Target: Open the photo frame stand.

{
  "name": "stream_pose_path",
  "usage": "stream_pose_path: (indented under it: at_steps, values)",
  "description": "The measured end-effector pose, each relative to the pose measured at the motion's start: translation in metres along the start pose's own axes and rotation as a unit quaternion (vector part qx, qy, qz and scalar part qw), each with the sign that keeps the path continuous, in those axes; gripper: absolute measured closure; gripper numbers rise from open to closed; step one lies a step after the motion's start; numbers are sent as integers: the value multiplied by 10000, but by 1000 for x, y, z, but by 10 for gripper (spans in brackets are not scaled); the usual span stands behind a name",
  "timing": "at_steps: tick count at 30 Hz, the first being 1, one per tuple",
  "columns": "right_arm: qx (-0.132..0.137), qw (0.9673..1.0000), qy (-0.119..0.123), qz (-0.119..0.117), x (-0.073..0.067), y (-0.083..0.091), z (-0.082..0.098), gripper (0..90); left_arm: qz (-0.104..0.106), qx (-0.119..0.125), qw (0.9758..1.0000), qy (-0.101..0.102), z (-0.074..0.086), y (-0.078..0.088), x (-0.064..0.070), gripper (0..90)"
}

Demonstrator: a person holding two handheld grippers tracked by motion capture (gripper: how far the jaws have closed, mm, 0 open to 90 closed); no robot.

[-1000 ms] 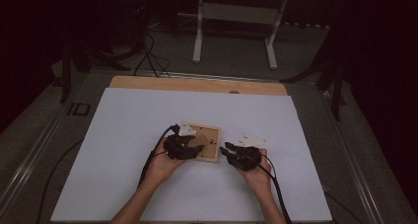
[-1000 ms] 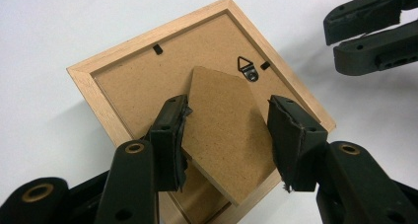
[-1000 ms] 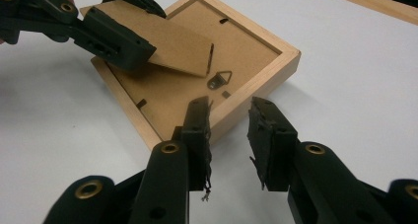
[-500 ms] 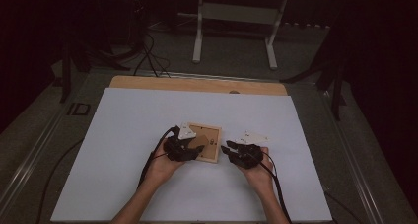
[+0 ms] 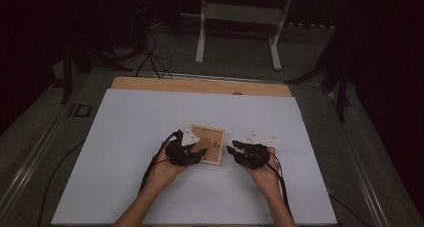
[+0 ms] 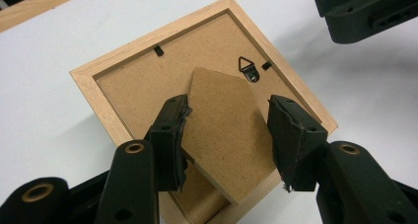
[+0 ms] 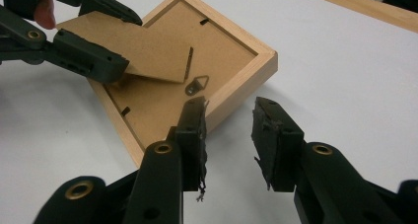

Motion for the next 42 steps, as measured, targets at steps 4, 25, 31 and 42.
stream_pose_path:
  at_steps: [4,25,31,42]
  values:
    - [38,10000,33,21,1,1,-5,648,-46,47,10000,-60,0,1,1,519]
    - [69,10000,-47,-18,8,-3,-18,606,-192,244,9991,-281,3,5,6,519]
    - [30,9999,-121,-44,11,-5,-20,595,-207,266,9989,-322,4,6,6,518]
    - [-87,9993,-310,-171,14,-13,-20,557,-290,297,9979,-492,3,7,9,518]
Point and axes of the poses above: each handheld gripper's, and its own axes: y roughly backward along the jaws, z roughly out of its underside, x roughly to its right, the point moved 9 cm from there along -y, roughly forward along the jaws, and after that the axes turned 6 degrees about y, right-handed, at the moved point
